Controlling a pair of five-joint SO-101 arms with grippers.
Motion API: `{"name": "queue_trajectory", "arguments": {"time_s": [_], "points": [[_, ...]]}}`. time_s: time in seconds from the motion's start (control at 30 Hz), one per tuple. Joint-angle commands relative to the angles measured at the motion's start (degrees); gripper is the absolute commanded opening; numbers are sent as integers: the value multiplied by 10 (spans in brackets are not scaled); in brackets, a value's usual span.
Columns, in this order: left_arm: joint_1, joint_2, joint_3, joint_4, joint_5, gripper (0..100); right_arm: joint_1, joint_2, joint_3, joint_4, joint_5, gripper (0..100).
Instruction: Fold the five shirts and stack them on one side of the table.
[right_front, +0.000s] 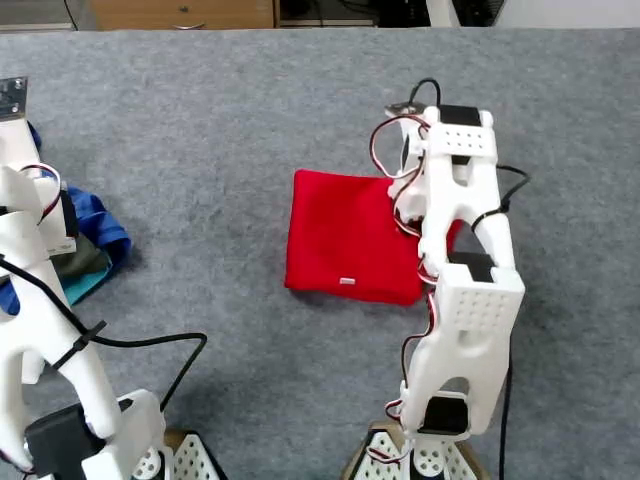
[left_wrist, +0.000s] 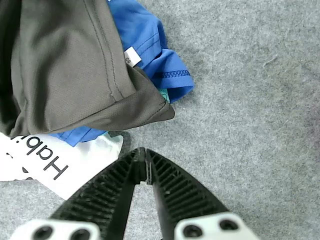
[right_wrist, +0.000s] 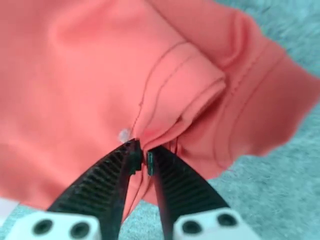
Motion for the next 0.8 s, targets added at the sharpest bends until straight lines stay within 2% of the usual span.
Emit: {"name": "queue_trajectory", "arguments": {"time_s": [0.0, 0.23, 0.5, 0.77], "points": [[-6, -18, -3, 5, -1, 19, 10, -35, -40, 18, 10, 2], [-5, -18, -3, 5, -1, 19, 44, -52, -91, 69, 68, 2], [-2, -18, -3, 5, -1, 19, 96, -51, -124, 62, 128, 2], [-3, -18, -3, 5, -1, 19, 96, -21, -132, 23, 128, 2]]}}
